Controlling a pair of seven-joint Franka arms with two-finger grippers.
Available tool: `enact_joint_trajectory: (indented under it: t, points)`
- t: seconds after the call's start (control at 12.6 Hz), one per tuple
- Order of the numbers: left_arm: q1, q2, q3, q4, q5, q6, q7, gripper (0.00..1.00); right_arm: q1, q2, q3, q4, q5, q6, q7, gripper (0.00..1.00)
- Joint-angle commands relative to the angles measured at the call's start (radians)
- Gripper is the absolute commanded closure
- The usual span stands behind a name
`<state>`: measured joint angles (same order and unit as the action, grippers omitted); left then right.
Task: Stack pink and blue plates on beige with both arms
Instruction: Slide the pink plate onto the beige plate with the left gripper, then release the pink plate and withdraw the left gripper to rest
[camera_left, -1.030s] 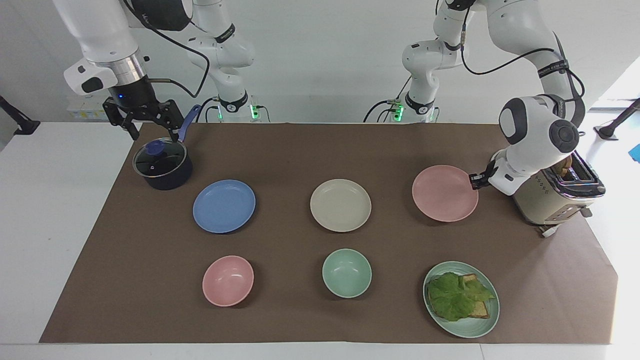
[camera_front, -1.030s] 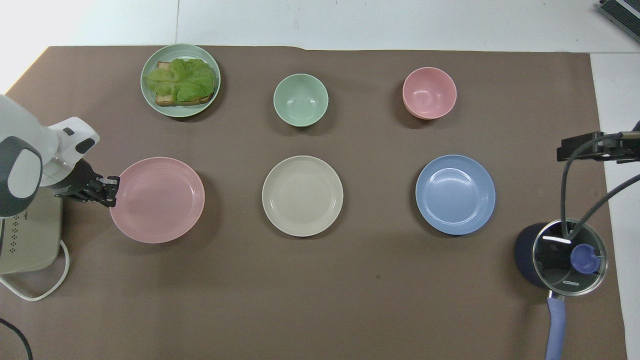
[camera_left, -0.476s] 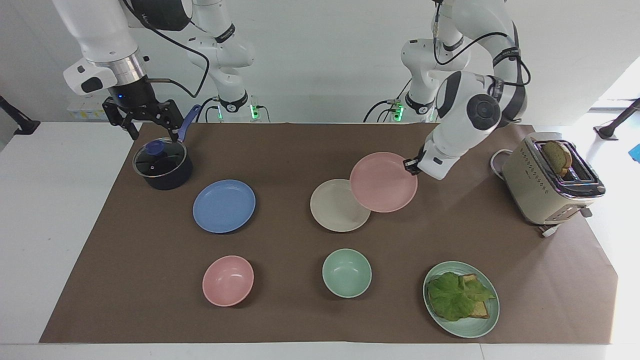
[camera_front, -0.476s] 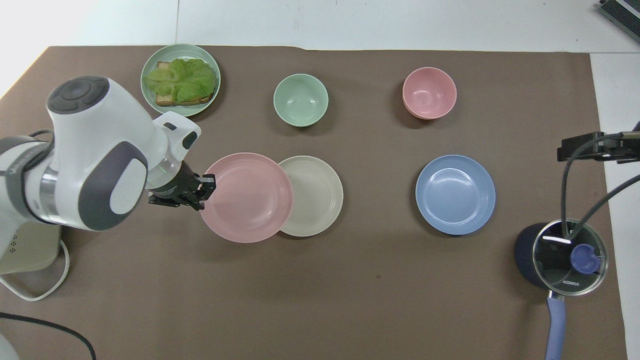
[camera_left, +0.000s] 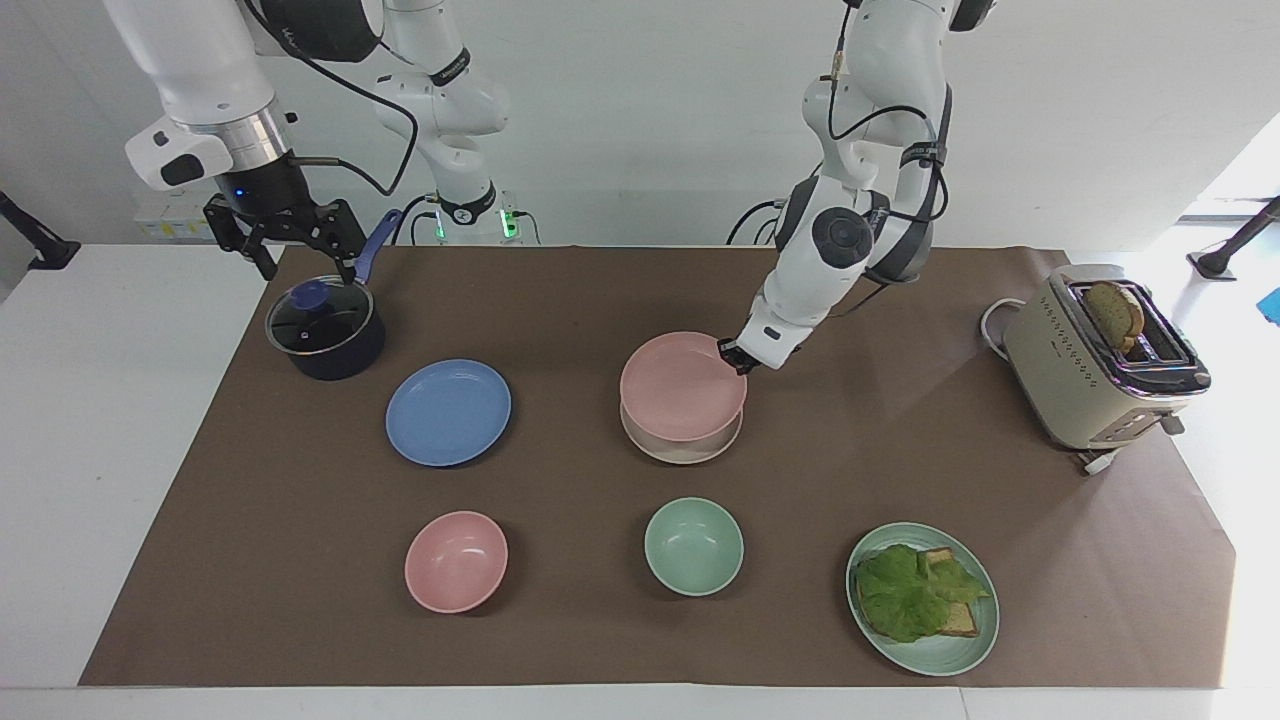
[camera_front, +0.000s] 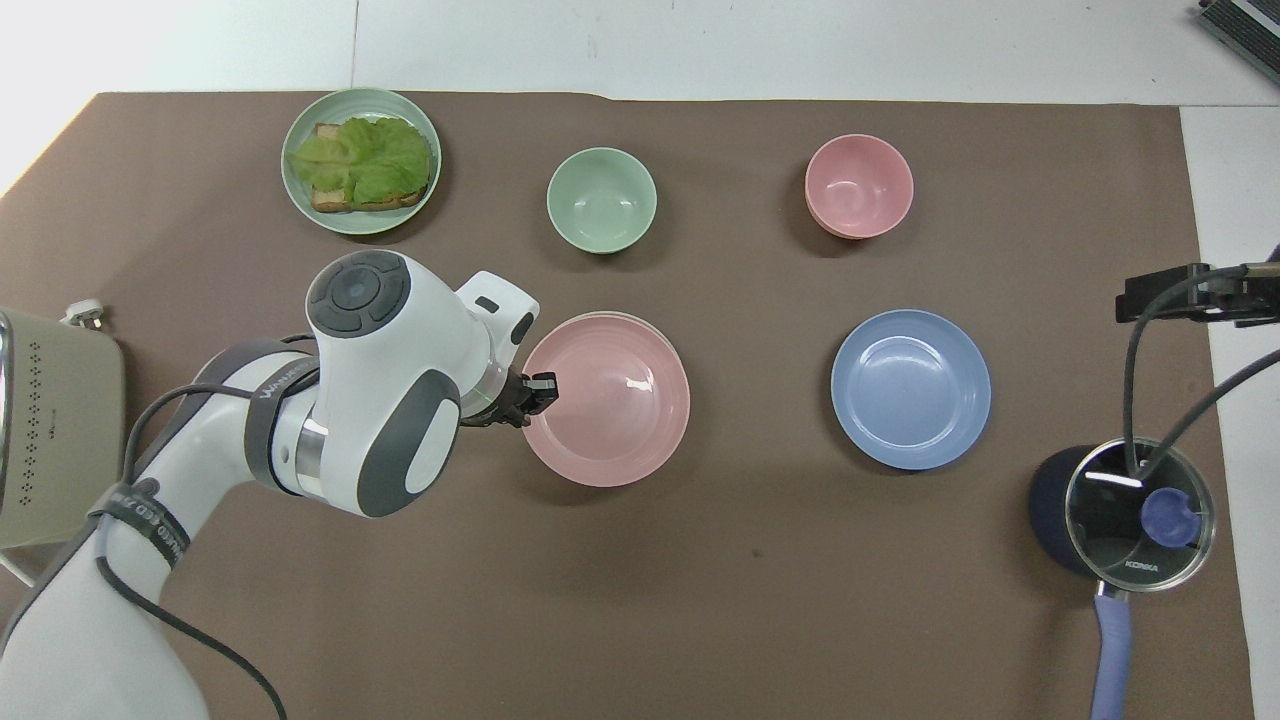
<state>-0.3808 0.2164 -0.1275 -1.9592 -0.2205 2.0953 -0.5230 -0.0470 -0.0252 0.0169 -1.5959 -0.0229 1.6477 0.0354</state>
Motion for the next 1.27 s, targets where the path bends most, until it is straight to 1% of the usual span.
enact_joint_trajectory:
  t: [0.0,0.08,0.24,0.4,0.48,0.55,0.63,0.79,0.95,1.11,1.19]
  points:
    - [-0.012,-0.014,0.019,-0.014,-0.017,0.031,0.014,0.68,-0.011,0.002,0.003,0.007,0.011,-0.009,-0.002,0.0]
    - [-0.012,-0.014,0.019,-0.012,-0.017,0.035,0.015,0.01,-0.011,0.002,0.003,0.007,0.009,-0.009,-0.002,0.0]
    - [-0.012,-0.012,0.022,-0.007,-0.016,0.032,0.014,0.0,-0.011,0.002,0.003,0.007,0.009,-0.009,-0.002,0.0]
    - [0.005,-0.021,0.032,-0.003,0.001,-0.004,0.012,0.0,-0.011,0.002,0.003,0.007,0.009,-0.009,-0.002,0.0]
    - [0.038,-0.028,0.035,0.02,0.041,-0.044,0.018,0.0,-0.011,0.001,0.003,0.007,0.009,-0.009,-0.002,0.0]
    - [0.096,-0.028,0.034,0.067,0.108,-0.11,0.049,0.0,-0.011,0.002,0.003,0.007,0.009,-0.009,-0.008,0.0]
    - [0.137,-0.031,0.035,0.112,0.134,-0.171,0.11,0.0,-0.011,0.002,0.003,0.008,0.009,-0.008,-0.009,0.0]
    - [0.248,-0.051,0.037,0.17,0.136,-0.244,0.242,0.0,-0.011,0.002,0.003,0.008,0.009,-0.008,-0.009,0.0]
    - [0.328,-0.092,0.037,0.184,0.138,-0.279,0.332,0.0,-0.011,0.002,0.003,0.008,0.009,-0.005,-0.002,0.0]
    - [0.385,-0.117,0.042,0.218,0.145,-0.337,0.441,0.0,-0.01,0.001,0.003,-0.002,0.009,0.038,0.001,0.0]
    - [0.402,-0.133,0.042,0.252,0.173,-0.362,0.472,0.0,-0.011,0.004,0.003,-0.013,0.009,0.056,0.001,0.0]
